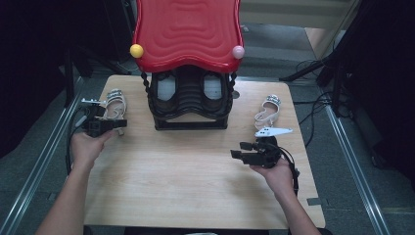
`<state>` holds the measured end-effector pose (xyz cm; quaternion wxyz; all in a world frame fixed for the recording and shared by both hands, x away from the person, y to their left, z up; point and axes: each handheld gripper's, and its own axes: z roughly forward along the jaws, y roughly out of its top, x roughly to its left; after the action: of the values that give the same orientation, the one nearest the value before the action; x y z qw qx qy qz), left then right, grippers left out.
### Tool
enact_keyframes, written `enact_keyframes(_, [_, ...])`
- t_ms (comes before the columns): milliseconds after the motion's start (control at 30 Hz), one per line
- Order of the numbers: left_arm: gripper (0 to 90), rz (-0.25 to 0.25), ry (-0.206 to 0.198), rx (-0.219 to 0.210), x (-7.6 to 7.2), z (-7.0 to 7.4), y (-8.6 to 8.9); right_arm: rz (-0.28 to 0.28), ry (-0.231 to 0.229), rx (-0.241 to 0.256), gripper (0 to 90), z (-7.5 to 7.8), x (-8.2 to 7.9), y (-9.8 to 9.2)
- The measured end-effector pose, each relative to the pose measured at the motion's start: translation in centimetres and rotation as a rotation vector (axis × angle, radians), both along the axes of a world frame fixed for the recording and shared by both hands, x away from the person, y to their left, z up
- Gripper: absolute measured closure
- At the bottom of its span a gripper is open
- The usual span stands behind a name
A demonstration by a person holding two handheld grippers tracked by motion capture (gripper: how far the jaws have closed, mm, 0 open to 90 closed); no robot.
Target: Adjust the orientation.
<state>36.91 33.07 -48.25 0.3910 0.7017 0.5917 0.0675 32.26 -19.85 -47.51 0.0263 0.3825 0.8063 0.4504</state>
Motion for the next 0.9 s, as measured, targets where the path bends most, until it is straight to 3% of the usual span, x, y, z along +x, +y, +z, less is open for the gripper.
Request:
enact_keyframes(133, [89.7, 0.008, 0.004, 0.019, -0.6, 0.1, 0.7, 0.006, 0.000, -0.002, 44.4, 0.0, 0.1, 0.2])
enact_keyframes(267, [88.8, 0.023, 0.015, -0.002, -0.9, 0.1, 1.5, 0.010, 0.000, -0.005, 44.4, 0.0, 0.2, 0.3])
enact_keyframes(533, [68.6, 0.003, -0.028, -0.058, -1.0, 1.0, 1.6, 0.006, 0.001, -0.006, 44.5, 0.0, 0.2, 0.3])
enact_keyframes(667, [62.7, 0.014, -0.040, -0.062, -1.0, 1.8, 1.4, 0.000, 0.010, -0.009, 44.5, -0.1, 0.2, 0.2])
enact_keyframes(767, [59.2, 0.028, -0.041, -0.040, -1.0, 2.4, 1.3, -0.002, 0.008, -0.007, 44.5, -0.1, 0.1, 0.1])
enact_keyframes(833, [58.0, 0.020, -0.041, -0.075, -0.8, 2.8, 1.6, -0.003, 0.005, -0.009, 44.5, -0.1, 0.1, 0.0])
enact_keyframes(900, [57.1, 0.034, -0.059, -0.076, -0.7, 3.2, 1.8, -0.009, 0.010, -0.009, 44.5, -0.1, 0.1, 0.0])
